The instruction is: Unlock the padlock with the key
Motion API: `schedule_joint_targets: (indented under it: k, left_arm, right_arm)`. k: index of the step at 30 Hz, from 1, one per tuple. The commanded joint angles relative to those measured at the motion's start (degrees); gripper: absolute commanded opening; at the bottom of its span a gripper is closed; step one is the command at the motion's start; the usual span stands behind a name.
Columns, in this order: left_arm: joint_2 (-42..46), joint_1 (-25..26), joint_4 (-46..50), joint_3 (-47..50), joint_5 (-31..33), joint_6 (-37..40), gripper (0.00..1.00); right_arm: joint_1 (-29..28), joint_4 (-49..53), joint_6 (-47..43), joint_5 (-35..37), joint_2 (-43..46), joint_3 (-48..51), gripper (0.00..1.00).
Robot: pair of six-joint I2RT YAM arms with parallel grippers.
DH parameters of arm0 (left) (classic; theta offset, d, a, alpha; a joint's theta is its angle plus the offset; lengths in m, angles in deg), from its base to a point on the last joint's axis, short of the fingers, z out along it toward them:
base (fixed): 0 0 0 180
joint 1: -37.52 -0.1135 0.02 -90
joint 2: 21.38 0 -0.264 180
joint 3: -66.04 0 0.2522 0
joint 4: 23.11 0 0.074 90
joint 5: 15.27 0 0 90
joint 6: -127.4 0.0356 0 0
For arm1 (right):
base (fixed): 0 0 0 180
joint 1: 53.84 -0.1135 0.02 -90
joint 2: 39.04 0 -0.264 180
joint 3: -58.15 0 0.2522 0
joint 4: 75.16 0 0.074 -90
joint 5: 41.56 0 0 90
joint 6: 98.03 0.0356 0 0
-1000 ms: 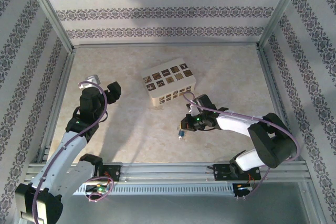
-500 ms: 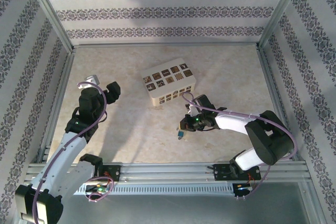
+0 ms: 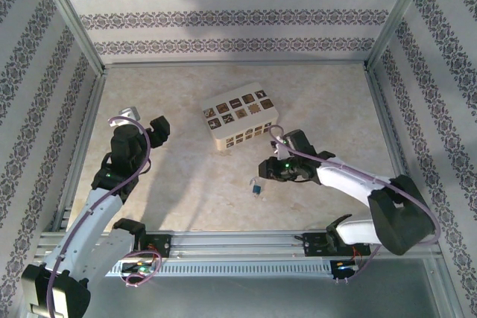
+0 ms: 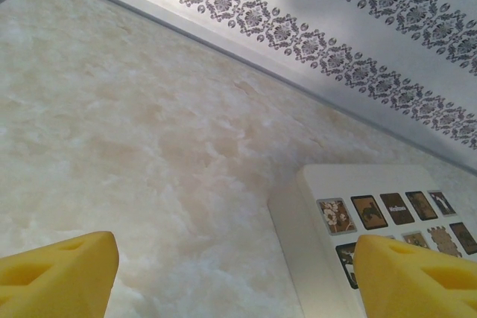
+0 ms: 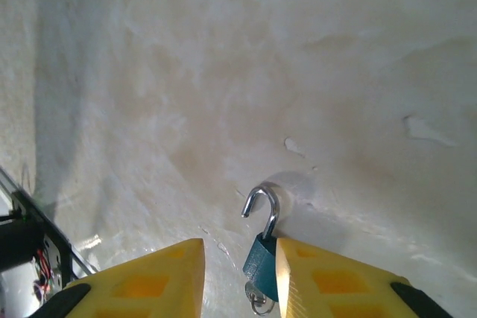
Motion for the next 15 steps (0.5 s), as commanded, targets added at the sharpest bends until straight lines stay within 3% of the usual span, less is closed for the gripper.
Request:
schedule_joint_targets:
  k: [1,10,15]
  left_arm:
    - [1.55,-0.82,1.92,-1.01,1.92,2.36,0.84]
    - [4.98,-1.13,1.47,-0.01,7.90,5.97,0.98]
    - [8.24,-1.12,0.28,1.51,12.03,7.73,0.99]
  right_arm:
    - [1.94,5.50,-3.38,3.30,4.77,-2.47,0.33]
    - [8.05,7.36,-7.68,12.36,16.83,-3.47,0.46]
    - [11.51,5.46,-9.97,16.97,22.15,-3.21,0.56]
